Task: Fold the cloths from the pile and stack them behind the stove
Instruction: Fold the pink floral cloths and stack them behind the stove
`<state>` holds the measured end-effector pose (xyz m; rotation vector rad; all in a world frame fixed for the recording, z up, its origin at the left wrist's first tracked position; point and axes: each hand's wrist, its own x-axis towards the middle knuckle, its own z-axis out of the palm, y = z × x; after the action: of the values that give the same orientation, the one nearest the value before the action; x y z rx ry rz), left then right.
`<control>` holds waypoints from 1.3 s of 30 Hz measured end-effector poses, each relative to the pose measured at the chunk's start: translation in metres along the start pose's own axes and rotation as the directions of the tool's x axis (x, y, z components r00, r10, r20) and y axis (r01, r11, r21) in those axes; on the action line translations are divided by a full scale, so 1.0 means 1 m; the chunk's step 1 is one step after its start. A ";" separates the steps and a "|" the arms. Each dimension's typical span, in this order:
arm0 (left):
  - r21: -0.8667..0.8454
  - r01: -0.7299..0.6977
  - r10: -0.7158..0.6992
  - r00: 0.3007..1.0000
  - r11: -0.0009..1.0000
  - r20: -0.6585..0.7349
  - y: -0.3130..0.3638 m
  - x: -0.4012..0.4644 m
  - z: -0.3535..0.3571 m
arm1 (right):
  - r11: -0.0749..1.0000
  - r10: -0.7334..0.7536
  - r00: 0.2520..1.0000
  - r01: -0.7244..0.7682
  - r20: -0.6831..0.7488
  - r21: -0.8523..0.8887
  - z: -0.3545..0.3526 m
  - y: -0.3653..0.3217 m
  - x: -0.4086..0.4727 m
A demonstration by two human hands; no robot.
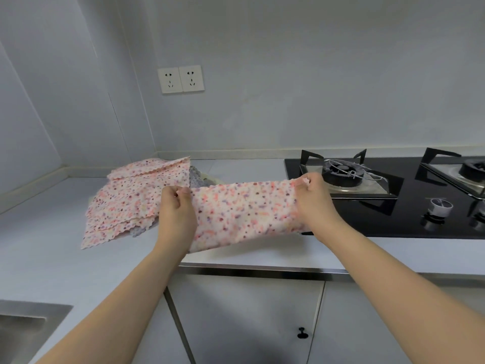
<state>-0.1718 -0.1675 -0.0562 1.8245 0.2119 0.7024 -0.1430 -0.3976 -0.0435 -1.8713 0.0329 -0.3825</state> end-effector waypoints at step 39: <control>0.365 0.124 -0.296 0.835 0.923 0.465 -0.079 0.075 -0.006 | 0.477 0.163 0.892 0.304 0.422 -0.825 0.096 0.050 0.015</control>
<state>-0.0994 -0.0988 -0.1001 2.1898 0.1768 -0.0006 -0.0940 -0.3287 -0.1130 -2.9986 -0.2145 0.0915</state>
